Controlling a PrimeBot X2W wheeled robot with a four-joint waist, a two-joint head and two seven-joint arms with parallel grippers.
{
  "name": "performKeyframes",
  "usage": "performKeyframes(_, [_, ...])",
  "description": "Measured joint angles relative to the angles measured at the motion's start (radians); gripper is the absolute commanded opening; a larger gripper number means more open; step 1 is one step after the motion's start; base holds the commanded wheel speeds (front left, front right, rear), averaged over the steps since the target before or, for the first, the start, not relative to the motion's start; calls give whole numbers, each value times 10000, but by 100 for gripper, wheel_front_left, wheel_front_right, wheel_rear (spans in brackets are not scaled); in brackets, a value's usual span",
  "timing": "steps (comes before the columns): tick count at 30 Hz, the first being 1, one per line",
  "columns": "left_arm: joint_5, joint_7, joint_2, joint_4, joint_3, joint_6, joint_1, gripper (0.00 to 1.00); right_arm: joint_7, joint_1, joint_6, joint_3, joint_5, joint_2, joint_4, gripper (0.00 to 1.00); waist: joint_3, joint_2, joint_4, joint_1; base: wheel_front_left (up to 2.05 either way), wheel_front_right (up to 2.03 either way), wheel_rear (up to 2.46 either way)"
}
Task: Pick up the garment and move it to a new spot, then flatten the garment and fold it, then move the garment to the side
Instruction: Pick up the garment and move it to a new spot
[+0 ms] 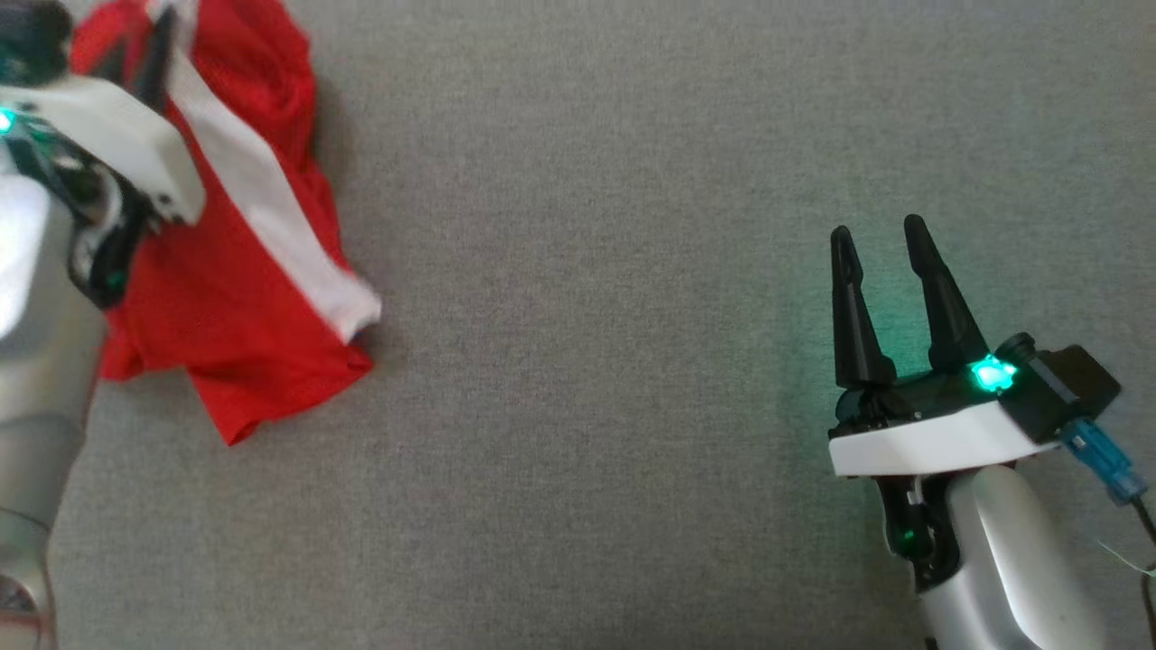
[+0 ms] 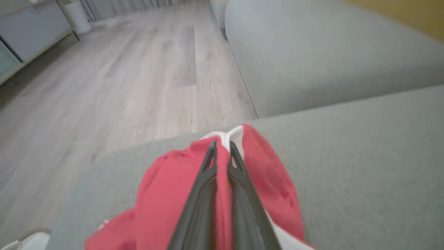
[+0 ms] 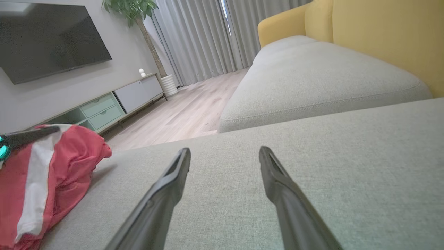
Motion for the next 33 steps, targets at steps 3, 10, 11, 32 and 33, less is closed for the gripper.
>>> performKeyframes(3, [-61,-1129,17,-75,316,19,-210,0,0,10,0,21,19,0,67,100,-296,0,-27,-1,0,0,0])
performKeyframes(10, [-63,-2769,-27,-1012,608,268,-229,0,0,214,0,174,198,2,213,100,-1147,0,2,-1,0,0,0])
performKeyframes(11, [-65,-2886,-42,-1239,623,339,-206,0,0,324,0,192,228,2,230,100,-1273,1,18,-2,0,0,0])
performKeyframes(32, [-648,-1988,-1202,-5850,-412,1394,2299,0,0,521,0,424,802,6,79,100,-2022,1,-791,-1,0,0,0])
performKeyframes(33, [-648,-1988,-1338,-5875,-506,1427,2313,0,0,416,0,428,869,6,10,100,-1965,1,-981,-1,0,0,0])
